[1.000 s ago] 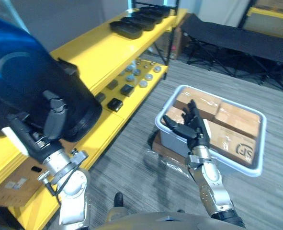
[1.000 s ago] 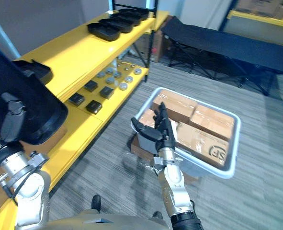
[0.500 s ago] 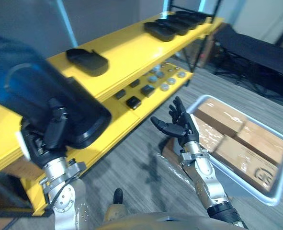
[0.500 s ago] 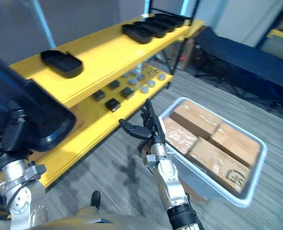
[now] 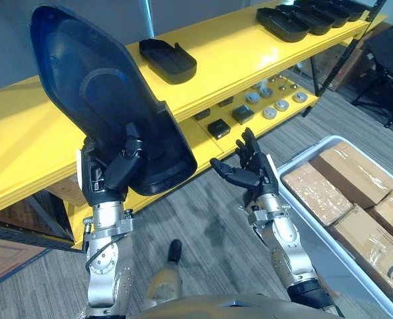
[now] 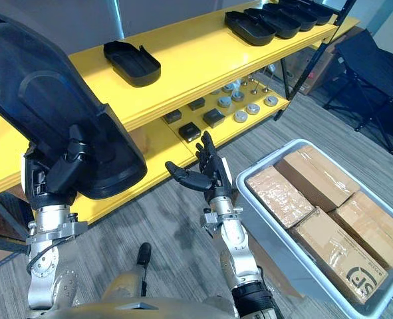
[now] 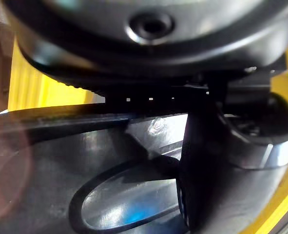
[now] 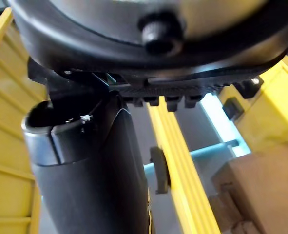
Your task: Walk over and take three plastic housings, then place them on the shelf
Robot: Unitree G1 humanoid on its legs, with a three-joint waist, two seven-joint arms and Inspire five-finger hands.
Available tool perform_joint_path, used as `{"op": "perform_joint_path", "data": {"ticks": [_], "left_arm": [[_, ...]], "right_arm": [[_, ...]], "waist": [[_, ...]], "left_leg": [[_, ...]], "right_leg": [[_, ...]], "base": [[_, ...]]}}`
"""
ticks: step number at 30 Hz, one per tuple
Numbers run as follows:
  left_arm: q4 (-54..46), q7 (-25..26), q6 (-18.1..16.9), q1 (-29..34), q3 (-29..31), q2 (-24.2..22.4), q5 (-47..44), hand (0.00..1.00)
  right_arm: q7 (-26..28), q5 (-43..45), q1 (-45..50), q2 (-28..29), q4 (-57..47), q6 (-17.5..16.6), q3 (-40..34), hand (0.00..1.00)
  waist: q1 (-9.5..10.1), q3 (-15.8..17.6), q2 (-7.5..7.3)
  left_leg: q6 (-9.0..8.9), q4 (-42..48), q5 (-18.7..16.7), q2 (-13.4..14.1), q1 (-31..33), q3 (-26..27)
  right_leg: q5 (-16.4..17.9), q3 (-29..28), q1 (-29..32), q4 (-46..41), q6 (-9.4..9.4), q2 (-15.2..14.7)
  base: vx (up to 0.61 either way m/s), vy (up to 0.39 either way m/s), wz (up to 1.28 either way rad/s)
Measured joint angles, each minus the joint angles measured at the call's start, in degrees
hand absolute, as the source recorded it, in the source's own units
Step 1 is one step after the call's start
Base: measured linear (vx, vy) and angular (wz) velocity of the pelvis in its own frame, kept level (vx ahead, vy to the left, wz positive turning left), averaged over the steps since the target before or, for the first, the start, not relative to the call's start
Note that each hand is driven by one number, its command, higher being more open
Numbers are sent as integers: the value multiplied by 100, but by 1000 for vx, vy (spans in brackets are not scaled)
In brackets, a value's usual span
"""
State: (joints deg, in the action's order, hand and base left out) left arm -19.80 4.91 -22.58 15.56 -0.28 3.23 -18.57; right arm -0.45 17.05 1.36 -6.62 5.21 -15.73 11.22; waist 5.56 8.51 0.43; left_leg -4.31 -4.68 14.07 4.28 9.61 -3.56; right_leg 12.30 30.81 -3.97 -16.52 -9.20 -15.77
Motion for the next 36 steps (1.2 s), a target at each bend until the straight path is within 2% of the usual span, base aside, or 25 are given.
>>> {"op": "perform_joint_path", "data": {"ticks": [3,8,10,12,13,15,16,17,18,19,21,22,24,25,26,27,28,29,30,31,32,34,36], "left_arm": [[0,5,0,24,-1,-1,2,0],[-43,-17,0,115,16,-3,1,0],[-124,-62,0,148,79,-2,26,0],[-209,-132,1,252,226,1,99,0],[-277,-154,0,311,304,-8,120,0],[-293,-123,1,292,347,3,123,0],[-305,-82,1,248,353,24,123,0],[-305,-47,1,201,351,49,123,0],[-280,65,9,96,348,109,118,0],[-243,172,15,-30,408,105,115,0],[-192,268,14,-221,464,109,114,0],[-105,319,10,-432,451,106,118,0],[42,375,5,-650,441,116,120,0],[164,386,6,-739,414,123,120,0],[253,410,15,-724,398,135,118,0],[263,420,22,-708,397,145,118,0],[237,437,22,-654,382,205,117,0],[285,446,23,-609,339,139,116,0],[285,438,32,-553,304,95,119,0],[284,348,31,-452,282,18,110,0],[284,267,31,-386,286,-23,86,0],[258,128,30,-392,283,-67,36,0],[162,16,28,-393,236,-63,-114,0]], "right_arm": [[-174,-276,2,8,-244,-160,-30,100],[-230,-310,41,203,-728,-384,-186,100],[-263,-309,65,313,-792,-531,-262,100],[-278,-310,120,408,-802,-621,-329,100],[-291,-309,203,428,-829,-642,-407,100],[-312,-273,249,419,-827,-660,-501,100],[-286,-250,248,414,-827,-693,-610,100],[-279,-240,247,433,-826,-723,-661,100],[-243,-212,229,459,-834,-799,-689,100],[-159,-222,172,417,-847,-886,-686,100],[-71,-233,91,376,-886,-987,-686,100],[-57,-230,67,302,-1059,-1020,-686,100],[-11,-232,-26,164,-1303,-1093,-681,100],[-16,-251,-19,122,-1495,-1118,-680,100],[-22,-262,-12,114,-1607,-1130,-682,100],[-21,-261,-9,104,-1669,-1134,-687,100],[0,-249,-11,104,-1749,-1165,-710,100],[42,-250,-70,19,-1743,-1235,-808,100],[69,-248,-89,-81,-1750,-1277,-878,100],[86,-243,-166,-260,-1746,-1302,-1015,100],[87,-256,-215,-346,-1748,-1292,-1158,100],[68,-245,-224,-421,-1770,-1279,-1440,100],[-6,-229,-217,-428,-1821,-1166,-1617,100]], "waist": [[13,186,-50],[66,265,-174],[78,276,-254],[99,249,-356],[119,204,-426],[85,172,-379],[-38,160,-352],[-115,166,-342],[-191,193,-313],[-236,196,-305],[-272,204,-238],[-321,190,-158],[-452,201,-4],[-532,224,64],[-593,198,13],[-589,187,-50],[-553,56,-324],[-488,-21,-269],[-500,-51,-169],[-486,-92,62],[-452,-138,192],[-461,-190,271],[-443,-197,282]], "left_leg": [[10,328,-159,-74,65,8],[32,1176,-711,-280,336,54],[93,1579,-949,-308,517,271],[163,1902,-1230,-395,611,407],[235,2027,-1362,-456,611,473],[291,2035,-1367,-479,584,370],[347,1870,-1350,-487,506,210],[402,1755,-1361,-475,416,113],[471,1475,-1303,-449,201,-110],[490,1265,-1283,-438,-42,-200],[479,1136,-1313,-434,-265,-305],[467,1139,-1361,-408,-306,-465],[388,1187,-1433,-307,-337,-787],[292,1254,-1502,-258,-385,-1008],[137,1334,-1556,-282,-462,-1188],[73,1378,-1619,-315,-505,-1284],[-77,1372,-1746,-431,-525,-1368],[-220,1469,-1926,-274,-493,-1288],[-219,1566,-1940,-73,-418,-1075],[-290,1615,-1925,273,-363,-909],[-340,1512,-1878,485,-393,-744],[-382,1316,-1657,649,-463,-257],[-468,1071,-1429,670,-519,-22]], "right_leg": [[149,-22,1,-226,-30,-133],[286,16,-175,-334,-149,-361],[316,39,-237,-284,-188,-436],[243,36,-372,-83,-214,-493],[81,-64,-404,-70,-225,-525],[-307,-697,-69,-634,162,-505],[-667,-986,308,-1339,440,-518],[-519,-1119,444,-1590,421,-499],[-25,-1310,590,-1696,384,-337],[236,-1477,693,-1533,511,-138],[293,-1697,911,-1298,604,106],[297,-1988,1188,-1210,633,288],[240,-2579,1573,-1036,587,558],[146,-2984,1612,-764,436,725],[-65,-3199,1518,-376,425,721],[-260,-3212,1415,-169,450,697],[-716,-3125,1234,143,511,570],[-894,-2872,1076,269,226,590],[-883,-2678,956,419,268,683],[-945,-2411,757,663,334,910],[-1007,-2204,561,855,424,1037],[-1021,-1917,401,968,459,1090],[-1016,-1792,359,966,468,1076]], "base": [[-64,-12,5],[3,24,7],[53,84,12],[114,101,3],[176,114,5],[195,189,28],[115,145,47],[192,43,61],[212,-13,48],[250,-12,37],[133,-13,32],[172,-82,68],[149,-98,84],[174,-229,103],[216,-305,106],[231,-424,101],[189,-428,96],[170,-420,97],[145,-377,92],[137,-300,79],[150,-270,70],[147,-165,66],[116,-89,45]]}}
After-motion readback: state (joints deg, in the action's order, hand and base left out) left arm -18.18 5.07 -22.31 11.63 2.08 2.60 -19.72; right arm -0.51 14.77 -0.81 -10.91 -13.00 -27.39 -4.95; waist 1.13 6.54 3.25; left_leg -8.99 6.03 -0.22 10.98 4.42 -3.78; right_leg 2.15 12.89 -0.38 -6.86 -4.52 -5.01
